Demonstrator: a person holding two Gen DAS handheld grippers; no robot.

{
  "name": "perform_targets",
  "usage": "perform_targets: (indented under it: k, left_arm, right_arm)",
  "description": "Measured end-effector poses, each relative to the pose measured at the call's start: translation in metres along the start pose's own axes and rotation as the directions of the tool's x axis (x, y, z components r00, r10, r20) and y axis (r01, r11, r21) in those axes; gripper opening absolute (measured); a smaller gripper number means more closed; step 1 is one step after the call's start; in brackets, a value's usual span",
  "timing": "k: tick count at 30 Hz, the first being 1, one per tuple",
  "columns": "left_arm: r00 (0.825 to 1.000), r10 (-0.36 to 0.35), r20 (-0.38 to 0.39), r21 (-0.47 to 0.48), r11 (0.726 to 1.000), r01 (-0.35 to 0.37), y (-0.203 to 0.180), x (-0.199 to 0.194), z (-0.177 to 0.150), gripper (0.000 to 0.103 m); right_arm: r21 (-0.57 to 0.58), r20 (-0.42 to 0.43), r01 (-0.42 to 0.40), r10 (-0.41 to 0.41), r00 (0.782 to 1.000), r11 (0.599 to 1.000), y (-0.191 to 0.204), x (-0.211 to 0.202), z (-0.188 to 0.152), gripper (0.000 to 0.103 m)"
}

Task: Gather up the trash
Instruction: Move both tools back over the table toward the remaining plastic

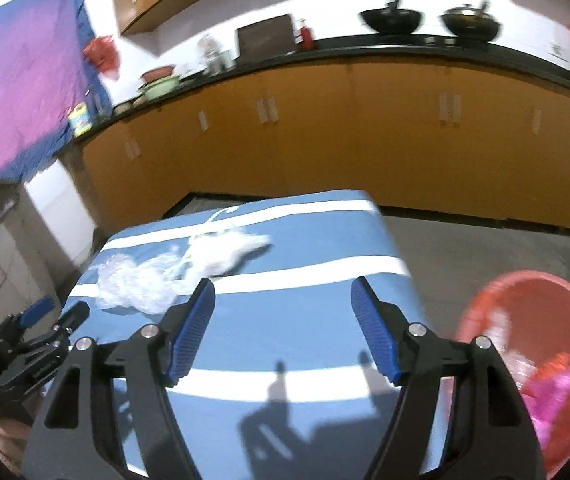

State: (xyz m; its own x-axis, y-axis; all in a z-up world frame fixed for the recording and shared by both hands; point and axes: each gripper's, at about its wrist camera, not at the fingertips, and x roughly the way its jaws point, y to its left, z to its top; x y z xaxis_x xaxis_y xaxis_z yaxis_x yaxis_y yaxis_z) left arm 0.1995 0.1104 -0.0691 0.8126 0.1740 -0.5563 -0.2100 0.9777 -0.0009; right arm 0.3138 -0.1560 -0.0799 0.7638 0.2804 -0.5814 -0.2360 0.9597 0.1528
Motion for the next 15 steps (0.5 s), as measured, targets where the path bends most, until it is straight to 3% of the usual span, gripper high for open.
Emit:
perform_targets:
  k: [8, 15]
  left_arm:
    - [0.996, 0.088, 0.018, -0.069, 0.994, -0.086, 0.042, 0.019, 0.002, 0.086]
    - [0.994, 0.105, 0.017, -0.107, 0.989, -0.103, 0.060, 0.032, 0.003, 0.086]
  right_arm:
    - [-0.020, -0.062, -0.004, 0.003, 0.998, 1.000, 0.067, 0.092, 0.020, 0.069]
    - [-0.028, -0.107, 0.041, -0.044, 0.993, 0.999, 0.088, 0.145, 0.023, 0.071]
